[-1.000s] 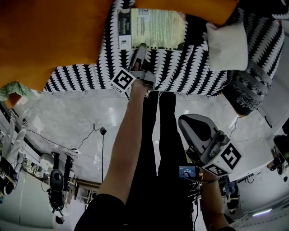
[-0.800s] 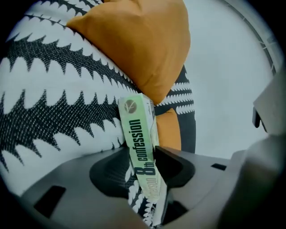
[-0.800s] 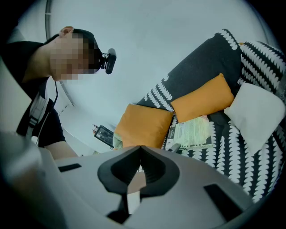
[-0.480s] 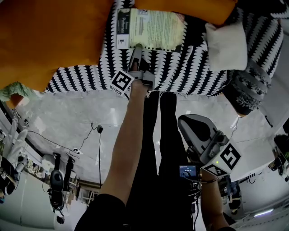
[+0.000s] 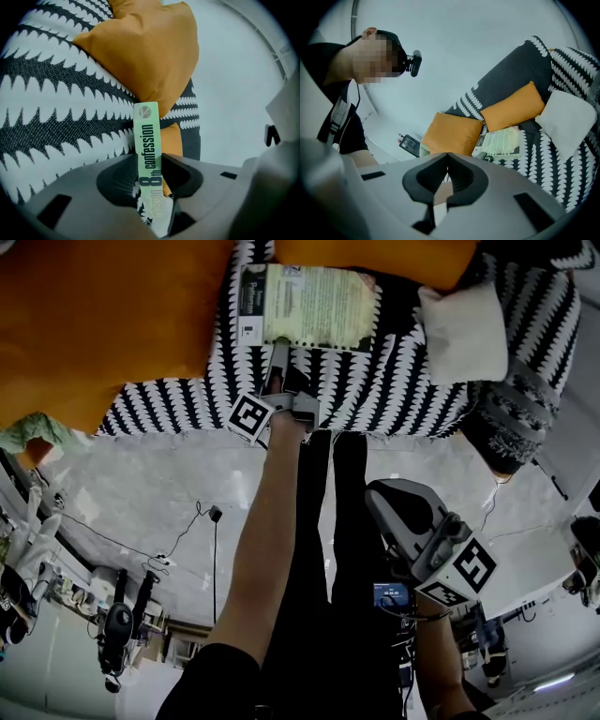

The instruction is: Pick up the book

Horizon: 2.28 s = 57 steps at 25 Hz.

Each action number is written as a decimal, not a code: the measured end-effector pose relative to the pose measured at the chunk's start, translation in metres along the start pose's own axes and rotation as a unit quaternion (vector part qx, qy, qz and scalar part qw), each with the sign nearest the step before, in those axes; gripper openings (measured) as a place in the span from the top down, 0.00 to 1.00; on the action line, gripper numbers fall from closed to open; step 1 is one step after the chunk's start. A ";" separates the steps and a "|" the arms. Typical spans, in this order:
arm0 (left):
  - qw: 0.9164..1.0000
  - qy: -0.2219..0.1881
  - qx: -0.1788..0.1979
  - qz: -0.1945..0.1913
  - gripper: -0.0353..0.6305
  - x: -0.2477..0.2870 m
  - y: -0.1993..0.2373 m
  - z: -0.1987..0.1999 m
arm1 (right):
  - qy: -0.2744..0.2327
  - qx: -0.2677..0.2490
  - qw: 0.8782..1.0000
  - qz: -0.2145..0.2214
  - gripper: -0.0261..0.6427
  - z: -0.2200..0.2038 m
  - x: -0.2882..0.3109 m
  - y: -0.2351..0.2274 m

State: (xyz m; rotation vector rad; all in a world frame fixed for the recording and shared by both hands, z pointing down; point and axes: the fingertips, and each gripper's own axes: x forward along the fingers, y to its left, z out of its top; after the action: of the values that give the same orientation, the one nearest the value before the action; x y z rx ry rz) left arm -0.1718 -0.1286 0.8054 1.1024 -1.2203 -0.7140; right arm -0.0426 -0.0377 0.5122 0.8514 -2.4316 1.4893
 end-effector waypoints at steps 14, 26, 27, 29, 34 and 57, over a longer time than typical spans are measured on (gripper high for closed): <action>0.998 0.011 -0.042 -0.040 0.71 -0.006 -0.032 -0.032 | -0.024 0.003 1.000 0.007 0.94 -0.003 -0.021 -0.005; 0.997 0.011 -0.041 -0.069 0.71 -0.026 -0.081 -0.050 | -0.055 -0.019 0.998 0.001 0.94 0.012 -0.065 0.009; 0.996 0.009 -0.045 -0.072 0.71 -0.029 -0.087 -0.052 | -0.058 -0.022 0.998 0.001 0.94 0.013 -0.070 0.011; 0.995 0.005 -0.052 -0.080 0.71 -0.033 -0.099 -0.054 | -0.066 -0.029 0.997 0.001 0.94 0.017 -0.080 0.015; 0.995 0.002 -0.051 -0.091 0.71 -0.049 -0.136 -0.063 | -0.074 -0.046 0.996 -0.002 0.94 0.029 -0.112 0.027; 0.982 0.030 -0.050 -0.179 0.71 -0.190 -0.326 -0.128 | -0.138 -0.149 0.979 -0.008 0.94 0.076 -0.258 0.100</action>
State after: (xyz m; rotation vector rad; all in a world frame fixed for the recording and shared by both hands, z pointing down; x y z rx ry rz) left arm -0.0548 -0.0362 0.4362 1.2647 -0.9326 -0.9956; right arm 0.1270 0.0298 0.2907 1.0648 -2.7407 1.0184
